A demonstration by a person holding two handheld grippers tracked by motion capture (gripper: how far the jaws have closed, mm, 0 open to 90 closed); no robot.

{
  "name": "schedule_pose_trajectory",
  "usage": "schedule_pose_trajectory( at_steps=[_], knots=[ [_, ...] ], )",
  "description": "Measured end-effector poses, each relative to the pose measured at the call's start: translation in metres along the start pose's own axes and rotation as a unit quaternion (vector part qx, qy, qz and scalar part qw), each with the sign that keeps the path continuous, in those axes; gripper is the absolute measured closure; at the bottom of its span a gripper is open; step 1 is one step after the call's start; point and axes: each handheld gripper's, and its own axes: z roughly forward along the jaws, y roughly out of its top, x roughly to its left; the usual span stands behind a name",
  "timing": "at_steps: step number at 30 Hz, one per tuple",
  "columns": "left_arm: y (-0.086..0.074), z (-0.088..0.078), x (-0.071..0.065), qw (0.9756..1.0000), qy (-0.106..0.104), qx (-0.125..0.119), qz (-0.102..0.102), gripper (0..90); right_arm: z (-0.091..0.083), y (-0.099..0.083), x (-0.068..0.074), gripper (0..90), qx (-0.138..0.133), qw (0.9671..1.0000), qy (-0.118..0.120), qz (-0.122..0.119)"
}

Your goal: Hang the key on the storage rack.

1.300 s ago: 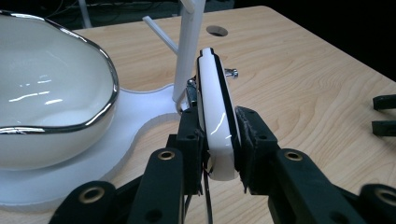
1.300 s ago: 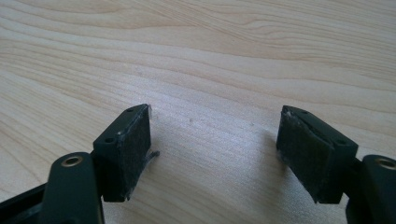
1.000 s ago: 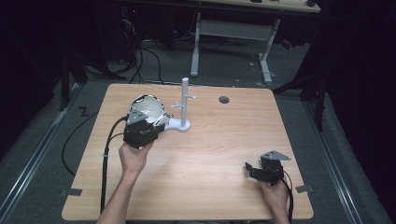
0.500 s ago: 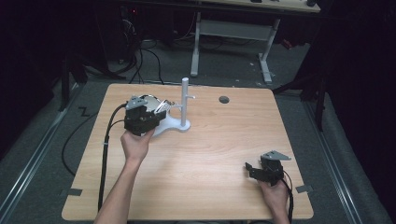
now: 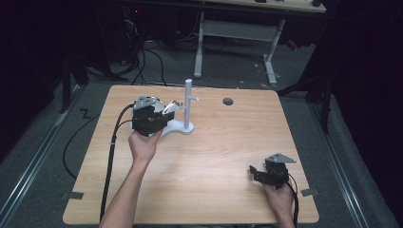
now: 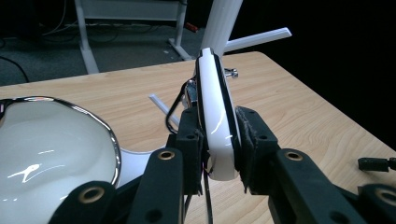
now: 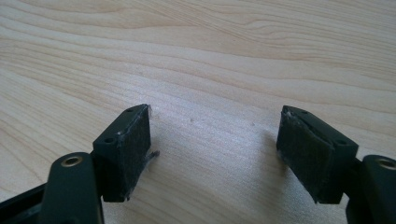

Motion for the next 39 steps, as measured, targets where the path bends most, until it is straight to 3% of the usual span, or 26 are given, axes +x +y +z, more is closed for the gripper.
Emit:
schedule_pose_trajectory(
  at_steps=[16,39],
  knots=[
    [-0.004,0.011,-0.011,0.9998,-0.004,0.011,0.018,72.5,0.000,0.000,0.000,26.2,0.000,1.0000,0.001,0.000],
    [-0.040,0.034,-0.010,0.9991,0.015,0.037,0.015,71.4,0.000,0.000,0.000,26.2,0.000,1.0000,0.002,-0.003]
  ],
)
